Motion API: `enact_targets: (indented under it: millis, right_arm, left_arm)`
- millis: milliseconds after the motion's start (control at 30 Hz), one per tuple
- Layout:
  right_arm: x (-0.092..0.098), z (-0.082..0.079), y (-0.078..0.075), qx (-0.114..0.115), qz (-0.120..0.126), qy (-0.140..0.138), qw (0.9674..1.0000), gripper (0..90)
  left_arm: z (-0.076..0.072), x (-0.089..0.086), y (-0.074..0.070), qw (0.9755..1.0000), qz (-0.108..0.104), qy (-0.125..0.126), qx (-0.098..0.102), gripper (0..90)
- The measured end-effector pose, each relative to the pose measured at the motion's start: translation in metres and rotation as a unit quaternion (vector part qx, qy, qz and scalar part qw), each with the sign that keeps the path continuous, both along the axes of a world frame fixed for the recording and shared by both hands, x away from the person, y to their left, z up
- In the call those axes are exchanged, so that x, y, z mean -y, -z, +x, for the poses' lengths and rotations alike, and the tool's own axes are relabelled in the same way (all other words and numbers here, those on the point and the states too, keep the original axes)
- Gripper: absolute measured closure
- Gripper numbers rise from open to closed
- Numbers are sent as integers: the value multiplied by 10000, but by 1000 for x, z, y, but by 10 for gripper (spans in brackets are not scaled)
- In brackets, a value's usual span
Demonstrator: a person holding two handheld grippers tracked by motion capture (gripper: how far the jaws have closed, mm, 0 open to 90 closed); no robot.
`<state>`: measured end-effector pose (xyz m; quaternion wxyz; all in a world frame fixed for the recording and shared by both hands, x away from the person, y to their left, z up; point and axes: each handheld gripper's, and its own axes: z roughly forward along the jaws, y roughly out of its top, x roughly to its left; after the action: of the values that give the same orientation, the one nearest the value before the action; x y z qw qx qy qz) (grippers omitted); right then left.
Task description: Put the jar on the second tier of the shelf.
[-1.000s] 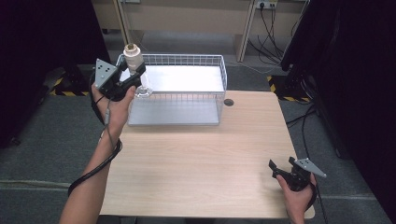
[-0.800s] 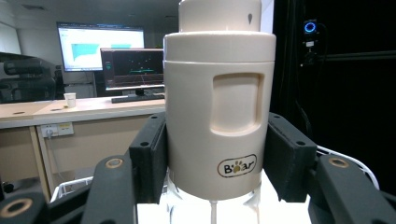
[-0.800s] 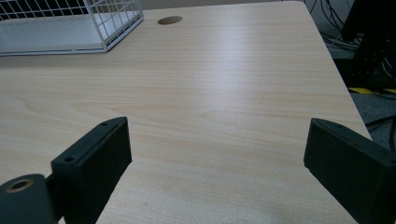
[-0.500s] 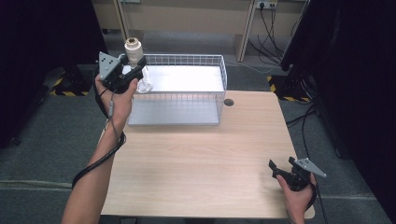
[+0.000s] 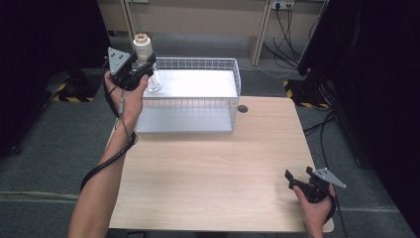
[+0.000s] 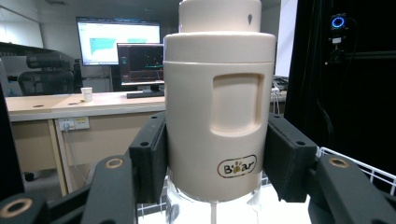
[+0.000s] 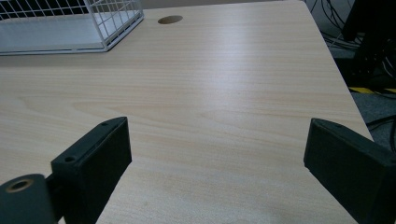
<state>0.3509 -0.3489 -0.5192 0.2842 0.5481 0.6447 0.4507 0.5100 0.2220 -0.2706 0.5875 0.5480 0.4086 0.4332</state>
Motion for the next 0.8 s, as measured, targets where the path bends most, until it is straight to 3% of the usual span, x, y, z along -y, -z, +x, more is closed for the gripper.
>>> enact_targets:
  millis: [367, 800]
  right_arm:
    - [0, 0, 0, -15, 0, -12, 10000, 78]
    - [0, 0, 0, -10, 6, -31, 10000, 78]
  left_arm:
    - [16, -1, -4, 9999, -11, -124, -16, 457]
    - [42, -5, 14, 9994, -32, -272, -211, 457]
